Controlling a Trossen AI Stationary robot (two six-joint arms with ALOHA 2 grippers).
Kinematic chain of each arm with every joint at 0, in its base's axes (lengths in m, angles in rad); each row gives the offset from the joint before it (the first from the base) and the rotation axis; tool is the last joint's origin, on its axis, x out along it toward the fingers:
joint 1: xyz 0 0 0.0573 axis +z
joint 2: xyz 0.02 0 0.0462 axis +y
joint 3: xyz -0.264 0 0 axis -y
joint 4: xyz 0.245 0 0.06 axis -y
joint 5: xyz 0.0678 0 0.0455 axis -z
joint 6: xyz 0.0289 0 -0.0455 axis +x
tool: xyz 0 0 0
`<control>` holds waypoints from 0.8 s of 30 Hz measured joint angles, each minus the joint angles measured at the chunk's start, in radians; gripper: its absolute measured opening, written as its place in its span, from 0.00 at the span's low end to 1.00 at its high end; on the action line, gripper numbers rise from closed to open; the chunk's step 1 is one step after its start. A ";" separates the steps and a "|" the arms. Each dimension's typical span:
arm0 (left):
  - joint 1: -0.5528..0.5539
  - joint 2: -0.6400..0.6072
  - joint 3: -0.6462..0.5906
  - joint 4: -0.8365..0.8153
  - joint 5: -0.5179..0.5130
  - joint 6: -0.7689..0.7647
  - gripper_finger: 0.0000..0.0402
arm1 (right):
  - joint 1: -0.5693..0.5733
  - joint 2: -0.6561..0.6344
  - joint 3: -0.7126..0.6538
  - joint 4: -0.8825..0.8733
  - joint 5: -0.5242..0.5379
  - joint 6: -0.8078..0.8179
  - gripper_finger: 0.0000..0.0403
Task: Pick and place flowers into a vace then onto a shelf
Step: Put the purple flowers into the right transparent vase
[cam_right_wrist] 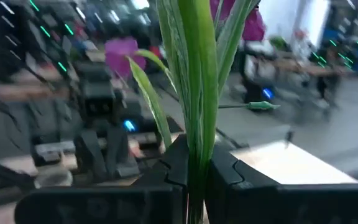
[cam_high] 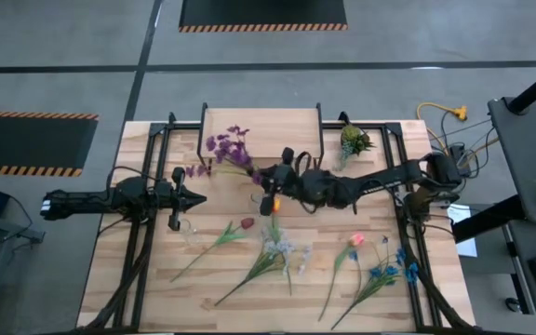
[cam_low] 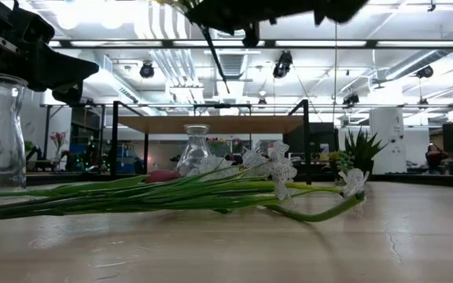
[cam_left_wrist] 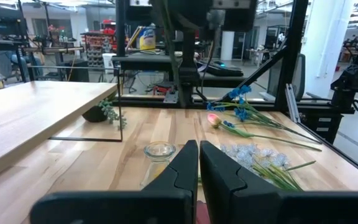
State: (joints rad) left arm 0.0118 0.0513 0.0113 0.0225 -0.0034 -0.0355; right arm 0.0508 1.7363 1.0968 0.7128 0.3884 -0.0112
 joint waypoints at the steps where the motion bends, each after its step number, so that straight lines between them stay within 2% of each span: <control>1: 0.000 0.000 0.000 0.000 0.000 0.000 0.00 | -0.014 0.000 -0.024 0.060 -0.044 -0.008 0.04; 4: 0.000 0.000 0.000 0.000 0.000 0.000 0.00 | -0.049 0.000 -0.091 0.196 -0.156 -0.045 0.04; 9: 0.000 0.000 0.000 0.003 0.000 0.000 0.00 | -0.081 0.000 -0.142 0.279 -0.241 -0.075 0.04; 15: 0.000 0.000 0.001 0.008 0.000 0.000 0.00 | -0.107 0.013 -0.129 0.327 -0.347 -0.084 0.04; 18: 0.000 0.000 0.001 0.011 -0.001 0.000 0.00 | -0.112 0.081 -0.097 0.446 -0.437 -0.097 0.04; 24: 0.000 0.000 0.002 0.011 0.000 0.000 0.00 | -0.127 0.176 -0.044 0.468 -0.438 -0.103 0.04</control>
State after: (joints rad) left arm 0.0120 0.0513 0.0128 0.0338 -0.0032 -0.0357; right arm -0.0759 1.9125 1.0528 1.1809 -0.0499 -0.1143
